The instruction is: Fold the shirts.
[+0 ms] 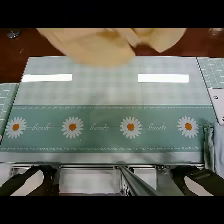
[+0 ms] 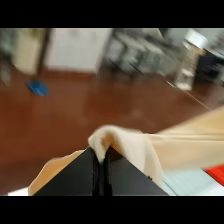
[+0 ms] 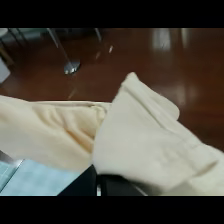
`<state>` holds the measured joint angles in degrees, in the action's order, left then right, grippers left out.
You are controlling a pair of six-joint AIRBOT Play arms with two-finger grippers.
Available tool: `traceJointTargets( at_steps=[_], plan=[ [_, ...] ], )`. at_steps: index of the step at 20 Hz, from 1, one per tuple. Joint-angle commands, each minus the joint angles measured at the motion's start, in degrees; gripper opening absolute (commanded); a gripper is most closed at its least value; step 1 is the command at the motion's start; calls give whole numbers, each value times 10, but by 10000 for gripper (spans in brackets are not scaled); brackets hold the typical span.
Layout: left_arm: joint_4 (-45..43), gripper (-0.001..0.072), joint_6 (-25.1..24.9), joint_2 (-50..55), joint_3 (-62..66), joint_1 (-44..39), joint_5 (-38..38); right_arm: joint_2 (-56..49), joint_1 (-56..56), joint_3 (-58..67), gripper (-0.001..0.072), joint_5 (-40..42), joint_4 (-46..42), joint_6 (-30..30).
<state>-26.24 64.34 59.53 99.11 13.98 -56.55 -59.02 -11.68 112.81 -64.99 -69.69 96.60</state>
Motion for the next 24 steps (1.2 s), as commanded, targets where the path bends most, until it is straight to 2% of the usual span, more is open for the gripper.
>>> traceJointTargets(
  at_steps=[1,4,6,8,10,12,14,16,19,21,24],
  plan=[
    [-110,30,31,-101,52,49,58,87,9,75,19,-45,-90,-8],
    [-171,30,31,-180,52,88,53,150,9,75,19,-108,-133,-8],
    [-230,30,31,-222,52,100,42,174,9,75,19,-182,-148,-7],
    [-297,31,68,-250,44,99,7,186,9,73,19,-266,-169,1],
    [-330,31,72,-270,7,99,-35,199,9,39,19,-309,-198,11],
    [-331,30,90,-291,-73,99,-35,219,9,-32,19,-327,-224,32],
    [-331,31,116,-308,-170,98,-48,237,9,-123,19,-323,-239,68],
    [-324,31,121,-322,-272,92,-72,246,9,-219,19,-308,-244,91],
    [-320,31,120,-319,-420,71,-67,240,9,-363,19,-219,-254,110],
    [-320,31,120,-305,-511,63,-40,219,9,-436,19,-127,-260,123],
    [-306,31,120,-260,-597,63,29,126,31,-460,18,-59,-277,124]
  ],
)
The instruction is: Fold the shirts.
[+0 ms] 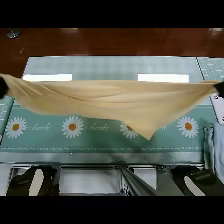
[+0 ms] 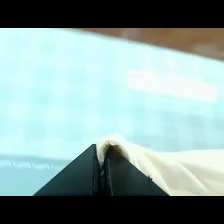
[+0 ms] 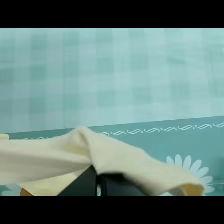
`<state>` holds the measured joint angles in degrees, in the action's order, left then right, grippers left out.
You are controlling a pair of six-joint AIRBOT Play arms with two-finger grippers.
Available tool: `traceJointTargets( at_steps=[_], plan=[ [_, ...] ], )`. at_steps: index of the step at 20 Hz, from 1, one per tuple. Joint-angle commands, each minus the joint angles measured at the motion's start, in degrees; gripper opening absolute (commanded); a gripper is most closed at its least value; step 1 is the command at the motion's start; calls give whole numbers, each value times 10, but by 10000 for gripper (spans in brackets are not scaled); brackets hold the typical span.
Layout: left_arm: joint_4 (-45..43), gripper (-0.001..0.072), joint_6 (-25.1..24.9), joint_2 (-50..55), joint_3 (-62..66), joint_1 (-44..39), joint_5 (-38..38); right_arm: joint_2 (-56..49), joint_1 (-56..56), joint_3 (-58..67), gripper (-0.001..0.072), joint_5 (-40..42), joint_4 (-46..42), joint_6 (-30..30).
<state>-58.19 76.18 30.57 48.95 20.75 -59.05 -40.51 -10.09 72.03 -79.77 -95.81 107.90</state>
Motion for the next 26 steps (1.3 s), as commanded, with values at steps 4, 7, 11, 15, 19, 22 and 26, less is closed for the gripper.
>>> traceJointTargets(
  at_steps=[4,7,11,15,19,22,26],
  plan=[
    [17,32,0,155,-108,-38,143,-214,133,-51,20,208,153,-73],
    [21,32,0,260,-99,-56,208,-293,176,-51,20,293,321,-151],
    [83,32,0,354,-61,-55,211,-380,186,-51,20,327,417,-167],
    [102,120,-1,368,-14,-50,145,-411,193,-48,212,319,452,-167],
    [31,703,-11,368,72,20,-16,-398,260,1,626,148,427,-193],
    [19,701,24,364,67,103,-41,-334,311,-37,625,104,344,-207],
    [181,699,-56,409,-32,146,-89,-197,317,-238,623,213,428,-250]
  ],
)
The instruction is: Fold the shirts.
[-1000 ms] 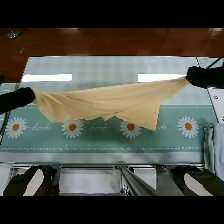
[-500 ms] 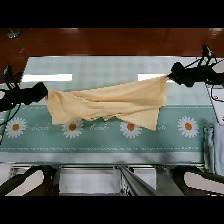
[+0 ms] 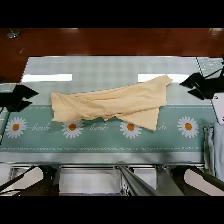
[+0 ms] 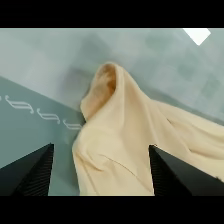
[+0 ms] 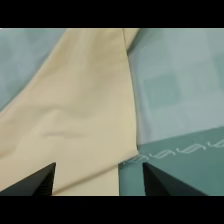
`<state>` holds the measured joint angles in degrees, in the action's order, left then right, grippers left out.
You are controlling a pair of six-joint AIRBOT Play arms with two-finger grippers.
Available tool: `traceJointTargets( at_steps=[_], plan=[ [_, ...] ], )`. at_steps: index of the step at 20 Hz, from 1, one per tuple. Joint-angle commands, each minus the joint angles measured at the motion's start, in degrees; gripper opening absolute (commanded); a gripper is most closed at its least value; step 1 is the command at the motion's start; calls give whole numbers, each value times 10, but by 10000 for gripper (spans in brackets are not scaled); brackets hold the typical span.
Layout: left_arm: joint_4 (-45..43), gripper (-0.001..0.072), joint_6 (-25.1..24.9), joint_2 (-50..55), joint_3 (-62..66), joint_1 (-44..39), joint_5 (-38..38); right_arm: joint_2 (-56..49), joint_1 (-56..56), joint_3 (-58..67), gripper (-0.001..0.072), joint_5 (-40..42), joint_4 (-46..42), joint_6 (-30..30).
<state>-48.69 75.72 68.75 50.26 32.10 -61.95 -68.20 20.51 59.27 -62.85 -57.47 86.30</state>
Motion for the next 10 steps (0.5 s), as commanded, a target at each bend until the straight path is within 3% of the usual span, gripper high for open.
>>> traceJointTargets(
  at_steps=[1,4,10],
  plan=[
    [97,699,-63,49,-56,28,-77,106,10,-158,622,52,85,-63],
    [102,699,-68,105,-63,3,-96,167,10,-251,622,57,143,-93],
    [97,699,-65,150,-60,-18,-93,212,10,-266,622,24,142,-93]
  ],
)
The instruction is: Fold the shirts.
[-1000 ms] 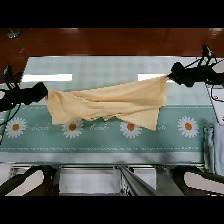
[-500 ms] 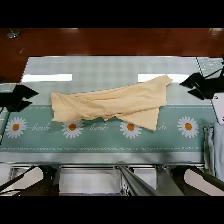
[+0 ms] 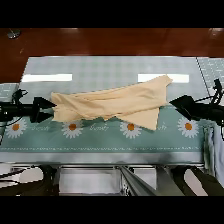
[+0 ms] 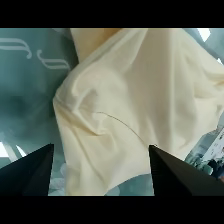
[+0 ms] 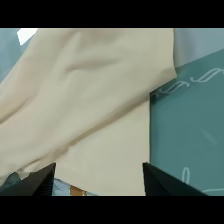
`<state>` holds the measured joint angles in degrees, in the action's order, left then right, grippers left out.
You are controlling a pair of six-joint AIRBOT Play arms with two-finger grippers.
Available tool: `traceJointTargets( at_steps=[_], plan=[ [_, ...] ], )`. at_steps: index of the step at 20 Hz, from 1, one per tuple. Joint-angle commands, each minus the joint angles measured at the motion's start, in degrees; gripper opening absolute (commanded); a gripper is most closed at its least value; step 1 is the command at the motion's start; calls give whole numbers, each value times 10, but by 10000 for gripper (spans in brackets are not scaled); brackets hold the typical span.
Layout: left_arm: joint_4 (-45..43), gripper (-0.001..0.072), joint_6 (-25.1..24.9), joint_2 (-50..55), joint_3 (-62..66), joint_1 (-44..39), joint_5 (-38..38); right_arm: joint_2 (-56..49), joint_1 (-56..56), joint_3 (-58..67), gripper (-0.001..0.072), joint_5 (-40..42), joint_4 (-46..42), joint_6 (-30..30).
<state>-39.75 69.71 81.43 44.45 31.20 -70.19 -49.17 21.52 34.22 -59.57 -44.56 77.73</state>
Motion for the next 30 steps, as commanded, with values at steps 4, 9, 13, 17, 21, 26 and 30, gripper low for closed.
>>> traceJointTargets(
  at_steps=[4,9,13,17,21,26,30],
  plan=[
    [33,572,-38,38,-1,-52,8,21,0,-16,621,-22,-11,15],
    [94,31,-97,35,16,-52,-21,21,0,-36,621,-142,-227,144],
    [94,31,-111,35,24,-52,-31,18,-62,-89,621,-94,-160,151],
    [94,31,-114,35,25,-53,-34,-67,-150,-83,621,-11,-116,174],
    [94,31,-120,35,25,-53,-46,-163,-176,-20,621,9,-78,145],
    [94,31,-121,35,25,-53,-47,-245,-218,32,621,28,-63,141],
    [94,31,-121,35,25,-53,-49,-266,-247,82,508,68,-48,145]
  ],
)
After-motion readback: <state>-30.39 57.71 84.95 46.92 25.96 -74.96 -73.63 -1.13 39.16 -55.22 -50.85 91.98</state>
